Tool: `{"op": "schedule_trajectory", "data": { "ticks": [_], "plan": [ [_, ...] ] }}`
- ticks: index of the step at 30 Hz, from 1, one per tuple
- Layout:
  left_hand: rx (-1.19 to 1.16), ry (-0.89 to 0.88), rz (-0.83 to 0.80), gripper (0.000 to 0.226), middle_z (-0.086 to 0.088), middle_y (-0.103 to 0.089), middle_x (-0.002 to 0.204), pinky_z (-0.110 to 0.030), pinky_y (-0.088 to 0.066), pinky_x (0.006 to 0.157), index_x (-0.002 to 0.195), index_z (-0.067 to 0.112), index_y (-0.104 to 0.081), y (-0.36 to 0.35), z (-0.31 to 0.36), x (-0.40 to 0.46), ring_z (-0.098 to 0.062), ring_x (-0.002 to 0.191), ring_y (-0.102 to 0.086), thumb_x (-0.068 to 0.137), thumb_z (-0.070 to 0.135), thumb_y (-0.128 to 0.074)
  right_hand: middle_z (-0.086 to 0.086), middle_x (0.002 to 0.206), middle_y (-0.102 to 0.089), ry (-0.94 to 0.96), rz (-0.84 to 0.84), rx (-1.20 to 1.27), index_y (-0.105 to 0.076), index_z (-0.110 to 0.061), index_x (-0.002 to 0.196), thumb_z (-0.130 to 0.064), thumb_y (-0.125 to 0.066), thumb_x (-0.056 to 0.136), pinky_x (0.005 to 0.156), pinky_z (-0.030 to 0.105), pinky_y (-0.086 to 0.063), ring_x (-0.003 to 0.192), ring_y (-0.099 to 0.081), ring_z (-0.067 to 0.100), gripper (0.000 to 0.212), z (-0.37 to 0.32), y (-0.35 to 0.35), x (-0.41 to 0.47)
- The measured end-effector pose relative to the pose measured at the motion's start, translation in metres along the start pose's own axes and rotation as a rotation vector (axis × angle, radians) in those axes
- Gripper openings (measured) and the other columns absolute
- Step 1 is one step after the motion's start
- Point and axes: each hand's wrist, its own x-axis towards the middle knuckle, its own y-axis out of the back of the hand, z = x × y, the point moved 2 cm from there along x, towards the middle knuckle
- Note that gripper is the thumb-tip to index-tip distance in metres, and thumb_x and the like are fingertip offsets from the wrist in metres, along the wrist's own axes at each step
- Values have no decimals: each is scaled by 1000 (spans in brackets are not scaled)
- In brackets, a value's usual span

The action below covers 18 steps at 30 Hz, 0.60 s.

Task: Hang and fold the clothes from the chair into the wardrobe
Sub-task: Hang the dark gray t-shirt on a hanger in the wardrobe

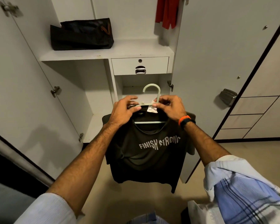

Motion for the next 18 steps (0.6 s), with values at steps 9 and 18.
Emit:
{"op": "schedule_trajectory", "data": {
  "ticks": [9, 18],
  "plan": [
    [59, 99, 77, 15, 6, -71, 86, -26, -52, 84, 93, 14, -76, 16, -31, 0, -5, 81, -63, 88, 28, -72, -8, 73, -64, -66, 35, 51, -63, -25, 84, -19, -84, 75, 81, 40, -58, 69, -59, 12, 23, 8, 25, -4],
    [329, 113, 111, 21, -4, -70, 97, -37, -50, 85, 96, 17, -69, 15, -17, 17, -26, 94, -64, 99, 32, -56, 1, 93, -74, -108, -165, -8, -76, -14, 95, -19, -76, 83, 92, 42, -54, 95, -67, 23, 13, 4, 28, -16]
  ]
}}
